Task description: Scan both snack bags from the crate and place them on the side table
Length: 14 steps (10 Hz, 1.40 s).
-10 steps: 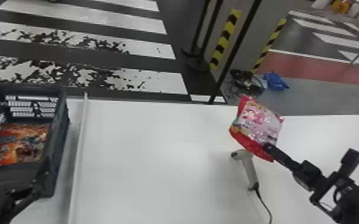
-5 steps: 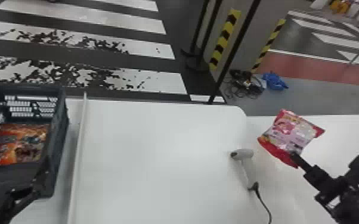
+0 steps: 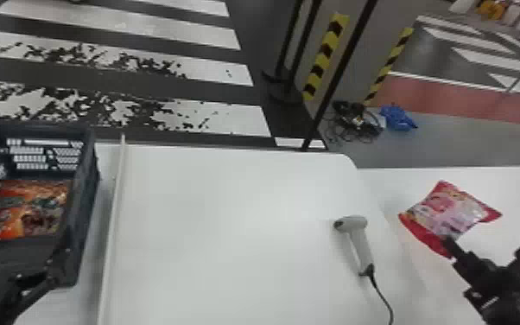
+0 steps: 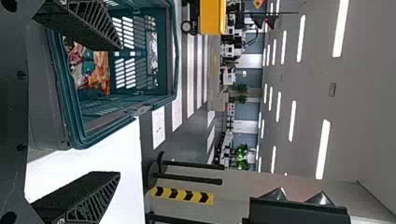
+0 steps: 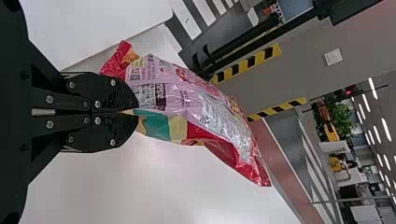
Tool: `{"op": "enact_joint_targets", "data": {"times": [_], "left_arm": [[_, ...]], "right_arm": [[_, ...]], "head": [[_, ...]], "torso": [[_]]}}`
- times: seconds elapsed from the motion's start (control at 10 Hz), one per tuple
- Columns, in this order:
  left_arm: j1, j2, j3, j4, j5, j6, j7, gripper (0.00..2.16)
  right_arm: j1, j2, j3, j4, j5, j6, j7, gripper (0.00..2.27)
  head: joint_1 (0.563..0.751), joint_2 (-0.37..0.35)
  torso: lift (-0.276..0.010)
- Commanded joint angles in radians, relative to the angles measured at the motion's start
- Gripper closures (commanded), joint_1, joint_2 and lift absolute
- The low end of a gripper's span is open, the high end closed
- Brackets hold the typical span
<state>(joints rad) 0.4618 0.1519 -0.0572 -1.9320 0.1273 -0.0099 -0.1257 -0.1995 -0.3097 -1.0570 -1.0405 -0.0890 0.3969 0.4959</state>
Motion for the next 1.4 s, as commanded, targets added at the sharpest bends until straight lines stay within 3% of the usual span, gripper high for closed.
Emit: {"op": "enact_joint_targets", "data": {"times": [0.0,0.1,0.2,0.3,0.5,0.6,0.9,1.2,1.3], "left_arm": [[0.0,0.0,0.0,-0.001,0.0,0.0,0.0,0.03],[0.0,0.002,0.0,-0.002,0.0,0.0,0.0,0.03],[0.0,0.002,-0.001,-0.002,0.0,0.0,0.0,0.03],[0.0,0.002,-0.001,-0.002,0.0,0.0,0.0,0.03],[0.0,0.003,-0.001,-0.007,0.0,0.0,0.0,0.03],[0.001,0.005,-0.001,-0.008,0.0,0.0,0.0,0.03],[0.0,0.006,-0.003,-0.013,-0.002,0.0,0.0,0.03],[-0.003,0.0,-0.007,-0.016,-0.011,0.0,0.001,0.03],[-0.003,-0.002,-0.007,-0.016,-0.011,0.0,0.001,0.04]], "right_arm": [[-0.006,-0.025,0.003,0.076,0.002,-0.06,-0.014,2.24],[-0.008,-0.025,0.005,0.086,0.009,-0.063,-0.033,2.04],[-0.008,-0.025,0.008,0.096,0.012,-0.063,-0.039,1.3],[-0.008,-0.025,0.02,0.097,0.017,-0.066,-0.088,0.05],[-0.004,-0.014,0.035,0.096,0.041,-0.146,-0.146,0.03],[0.008,0.011,0.031,0.077,0.04,-0.198,-0.146,0.05],[0.117,0.164,0.081,-0.251,0.012,-0.235,-0.092,0.05],[0.262,0.311,0.245,-0.564,-0.025,-0.232,-0.069,0.05],[0.312,0.311,0.304,-0.633,-0.049,-0.241,-0.066,0.05]], "head": [[0.695,-0.35],[0.695,-0.35],[0.695,-0.35],[0.695,-0.35],[0.695,-0.35],[0.695,-0.35],[0.695,-0.35],[0.695,-0.35],[0.695,-0.35]], "torso": [[-0.098],[-0.098],[-0.098],[-0.098],[-0.098],[-0.098],[-0.098],[-0.098],[-0.098]]}}
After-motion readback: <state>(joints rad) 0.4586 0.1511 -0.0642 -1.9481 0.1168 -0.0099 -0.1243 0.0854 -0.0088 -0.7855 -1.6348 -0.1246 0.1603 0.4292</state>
